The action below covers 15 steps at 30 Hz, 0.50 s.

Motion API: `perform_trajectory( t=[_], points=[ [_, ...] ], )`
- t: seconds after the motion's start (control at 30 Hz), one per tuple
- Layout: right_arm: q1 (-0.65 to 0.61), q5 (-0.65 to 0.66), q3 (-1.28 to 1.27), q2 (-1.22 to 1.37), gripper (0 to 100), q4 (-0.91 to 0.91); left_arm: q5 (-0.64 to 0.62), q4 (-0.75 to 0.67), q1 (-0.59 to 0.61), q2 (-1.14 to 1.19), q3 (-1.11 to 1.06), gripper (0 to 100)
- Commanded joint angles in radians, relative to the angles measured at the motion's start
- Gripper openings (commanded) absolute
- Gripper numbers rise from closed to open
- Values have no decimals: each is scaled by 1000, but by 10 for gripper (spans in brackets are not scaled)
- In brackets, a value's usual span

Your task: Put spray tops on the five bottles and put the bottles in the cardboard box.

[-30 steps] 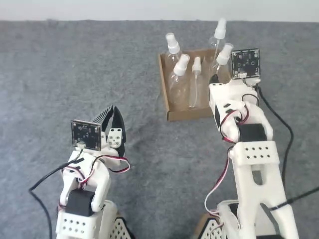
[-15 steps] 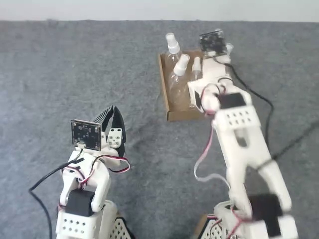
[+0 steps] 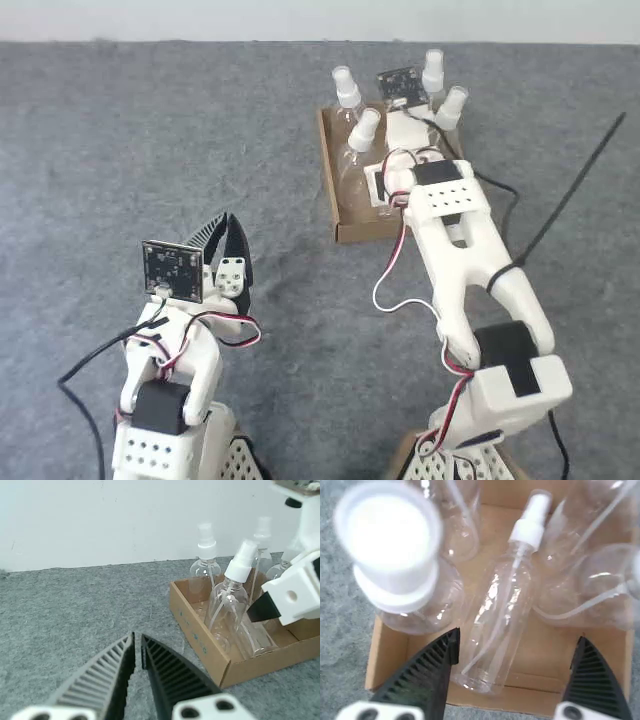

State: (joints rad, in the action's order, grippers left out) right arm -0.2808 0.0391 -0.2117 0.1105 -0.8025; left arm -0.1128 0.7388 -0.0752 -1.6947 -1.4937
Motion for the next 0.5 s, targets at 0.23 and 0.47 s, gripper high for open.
perform_trajectory(
  t=[0.23, 0.47],
  points=[
    [7, 11, 75, -36, 303, -10, -3, -23, 5, -12, 8, 12],
    [51, 15, 83, -76, 303, -44, -3, -23, 5, -12, 8, 12]
  ],
)
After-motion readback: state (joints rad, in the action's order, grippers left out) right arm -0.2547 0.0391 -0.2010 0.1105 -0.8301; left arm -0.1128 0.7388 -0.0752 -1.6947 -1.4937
